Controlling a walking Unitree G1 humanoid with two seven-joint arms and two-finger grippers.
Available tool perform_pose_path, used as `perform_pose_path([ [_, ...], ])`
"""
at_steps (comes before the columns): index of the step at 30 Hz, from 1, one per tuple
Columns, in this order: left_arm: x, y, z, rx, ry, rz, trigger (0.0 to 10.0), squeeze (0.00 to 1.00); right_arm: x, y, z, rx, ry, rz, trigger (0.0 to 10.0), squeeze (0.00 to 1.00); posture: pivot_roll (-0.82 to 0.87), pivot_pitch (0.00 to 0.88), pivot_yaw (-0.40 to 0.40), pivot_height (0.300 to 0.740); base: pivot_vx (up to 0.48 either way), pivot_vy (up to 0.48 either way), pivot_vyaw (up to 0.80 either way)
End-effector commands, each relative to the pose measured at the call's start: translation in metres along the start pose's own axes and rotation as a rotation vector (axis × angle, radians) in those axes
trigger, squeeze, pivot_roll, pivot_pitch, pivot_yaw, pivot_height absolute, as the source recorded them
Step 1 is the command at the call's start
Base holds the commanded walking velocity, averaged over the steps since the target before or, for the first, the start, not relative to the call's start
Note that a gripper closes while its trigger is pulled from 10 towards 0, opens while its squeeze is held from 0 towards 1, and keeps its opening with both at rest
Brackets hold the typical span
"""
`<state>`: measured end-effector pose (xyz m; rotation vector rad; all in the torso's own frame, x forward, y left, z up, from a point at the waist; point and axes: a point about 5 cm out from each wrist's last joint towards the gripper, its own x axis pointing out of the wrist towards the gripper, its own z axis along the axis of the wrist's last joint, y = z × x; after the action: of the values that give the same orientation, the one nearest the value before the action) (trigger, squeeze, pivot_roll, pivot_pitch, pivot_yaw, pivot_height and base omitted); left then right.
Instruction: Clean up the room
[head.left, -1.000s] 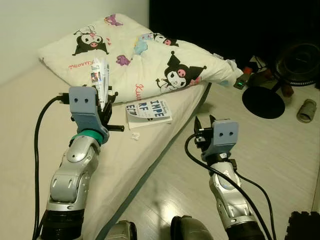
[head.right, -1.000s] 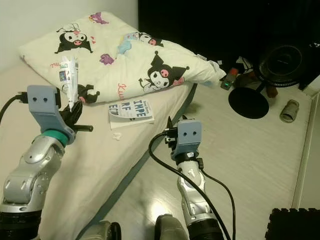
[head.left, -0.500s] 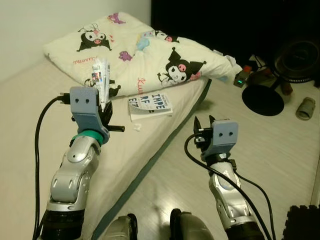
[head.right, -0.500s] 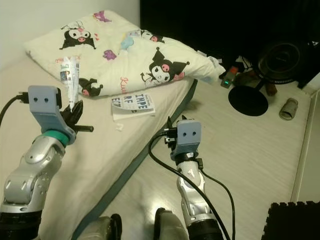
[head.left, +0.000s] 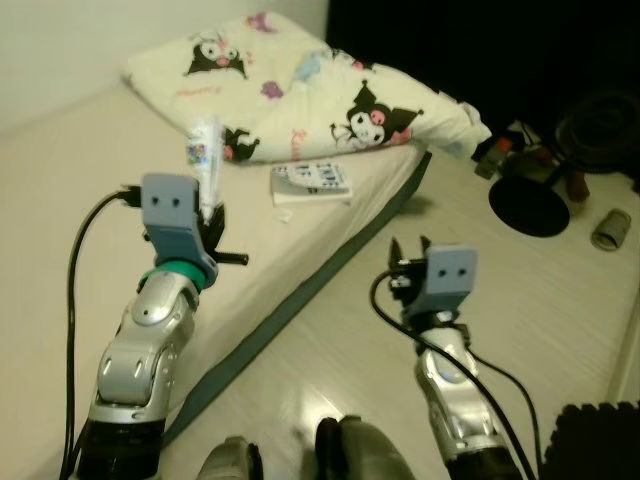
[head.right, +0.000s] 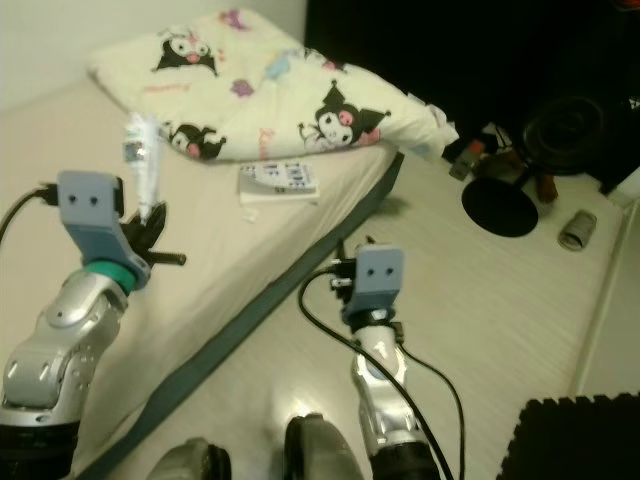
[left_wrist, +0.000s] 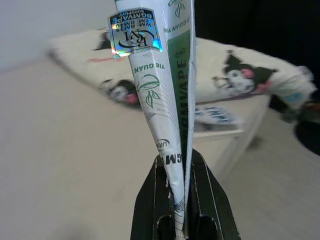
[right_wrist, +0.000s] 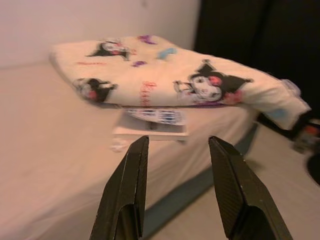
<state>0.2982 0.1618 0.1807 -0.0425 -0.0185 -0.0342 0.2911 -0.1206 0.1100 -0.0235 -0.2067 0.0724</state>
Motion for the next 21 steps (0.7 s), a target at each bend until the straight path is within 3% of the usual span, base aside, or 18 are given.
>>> perform_pose_path([
  [1, -0.0015, -0.0011, -0.0039, 0.004, 0.018, -0.001, 10.0, 0.0, -0.0041, -0.0048, -0.0058, -0.008, 0.027, -0.013, 10.0, 0.0, -0.03, 0.069, 0.015, 0.707, -0.304, 0.0, 0.0],
  [21, -0.0017, -0.0008, -0.0059, 0.005, 0.022, 0.001, 10.0, 0.0, -0.0021, -0.0021, -0.0063, -0.022, 0.028, 0.021, 10.0, 0.0, -0.03, 0.063, 0.01, 0.707, -0.3, 0.0, 0.04],
])
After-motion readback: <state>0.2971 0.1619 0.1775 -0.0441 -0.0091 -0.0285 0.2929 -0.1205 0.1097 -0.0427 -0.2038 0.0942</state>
